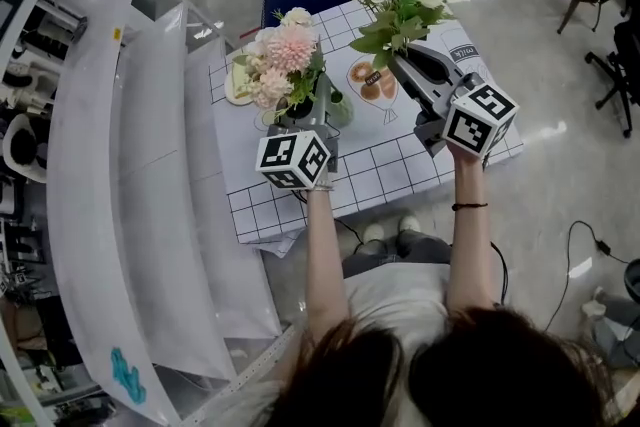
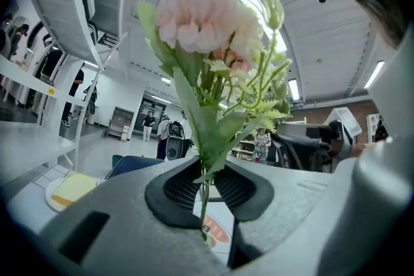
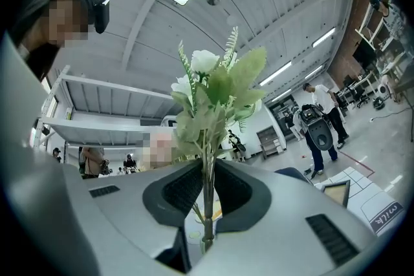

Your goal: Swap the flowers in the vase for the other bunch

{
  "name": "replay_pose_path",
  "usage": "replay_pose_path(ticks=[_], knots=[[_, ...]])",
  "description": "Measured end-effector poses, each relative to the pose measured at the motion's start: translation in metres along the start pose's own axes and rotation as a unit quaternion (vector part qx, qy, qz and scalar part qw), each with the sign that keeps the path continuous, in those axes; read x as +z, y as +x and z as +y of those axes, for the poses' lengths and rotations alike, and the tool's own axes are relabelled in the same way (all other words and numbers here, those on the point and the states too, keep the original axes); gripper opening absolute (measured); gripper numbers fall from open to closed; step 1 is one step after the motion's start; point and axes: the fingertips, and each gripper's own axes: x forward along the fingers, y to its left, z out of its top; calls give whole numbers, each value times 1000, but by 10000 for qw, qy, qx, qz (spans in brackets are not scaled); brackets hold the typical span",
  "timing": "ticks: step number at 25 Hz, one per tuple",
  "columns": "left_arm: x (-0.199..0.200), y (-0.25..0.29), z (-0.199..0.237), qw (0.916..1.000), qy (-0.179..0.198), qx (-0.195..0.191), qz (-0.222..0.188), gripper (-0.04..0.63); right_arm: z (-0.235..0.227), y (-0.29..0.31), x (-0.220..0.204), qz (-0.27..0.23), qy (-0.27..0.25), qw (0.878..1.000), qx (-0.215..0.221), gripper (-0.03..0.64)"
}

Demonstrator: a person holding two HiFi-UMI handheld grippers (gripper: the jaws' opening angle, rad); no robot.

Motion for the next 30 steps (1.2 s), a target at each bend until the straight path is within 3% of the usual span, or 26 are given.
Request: replay_pose_path(ticks=[14, 23, 30], knots=[[43, -13, -7, 9994, -314, -119, 73, 65, 4, 2, 2, -91, 90, 9997, 189, 51], [56, -25, -10, 9992, -399, 32, 3, 66, 10, 9, 4, -32, 103, 9989, 446, 51], [67, -45, 24, 9990, -359, 261, 93, 61, 31, 40, -1, 27, 133, 9985, 522, 51]])
